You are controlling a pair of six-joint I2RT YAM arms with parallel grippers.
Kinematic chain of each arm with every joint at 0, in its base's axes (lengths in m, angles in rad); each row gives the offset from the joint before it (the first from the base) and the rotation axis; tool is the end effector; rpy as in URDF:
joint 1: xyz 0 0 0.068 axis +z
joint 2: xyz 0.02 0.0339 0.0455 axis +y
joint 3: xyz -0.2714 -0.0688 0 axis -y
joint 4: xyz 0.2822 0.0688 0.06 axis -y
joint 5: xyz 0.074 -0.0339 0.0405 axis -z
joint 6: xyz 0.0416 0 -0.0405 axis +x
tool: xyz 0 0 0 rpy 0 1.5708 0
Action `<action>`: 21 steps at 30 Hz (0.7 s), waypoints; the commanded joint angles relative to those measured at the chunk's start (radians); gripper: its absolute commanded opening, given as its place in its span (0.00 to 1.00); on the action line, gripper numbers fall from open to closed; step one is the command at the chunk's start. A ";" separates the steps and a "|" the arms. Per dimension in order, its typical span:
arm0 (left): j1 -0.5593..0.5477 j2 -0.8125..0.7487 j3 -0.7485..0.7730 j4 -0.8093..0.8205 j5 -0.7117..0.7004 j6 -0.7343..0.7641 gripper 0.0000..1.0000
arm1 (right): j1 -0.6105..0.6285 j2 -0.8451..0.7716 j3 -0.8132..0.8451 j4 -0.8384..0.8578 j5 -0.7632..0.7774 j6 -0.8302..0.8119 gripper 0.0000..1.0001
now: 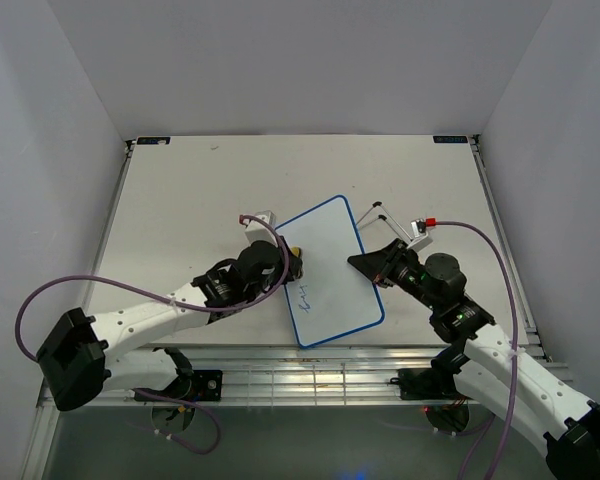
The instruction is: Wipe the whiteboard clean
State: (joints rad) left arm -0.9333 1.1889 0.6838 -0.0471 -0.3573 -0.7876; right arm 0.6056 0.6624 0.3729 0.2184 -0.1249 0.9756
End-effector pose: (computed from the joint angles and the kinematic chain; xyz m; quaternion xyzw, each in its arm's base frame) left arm 0.1849 -0.2252 0.2220 -0.0239 0.8632 -0.2626 0.4305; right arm 0.1685 0.1230 0.2492 0.0925 0.7257 0.5156 0.4460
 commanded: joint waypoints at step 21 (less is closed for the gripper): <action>0.076 0.024 0.125 -0.145 0.020 0.082 0.00 | 0.005 -0.035 0.129 0.303 -0.163 0.158 0.08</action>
State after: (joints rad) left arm -0.8398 1.1927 0.8188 -0.2207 -0.4183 -0.6979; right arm 0.5957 0.6502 0.4114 0.2348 -0.1677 1.0321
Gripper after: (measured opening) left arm 0.418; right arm 0.122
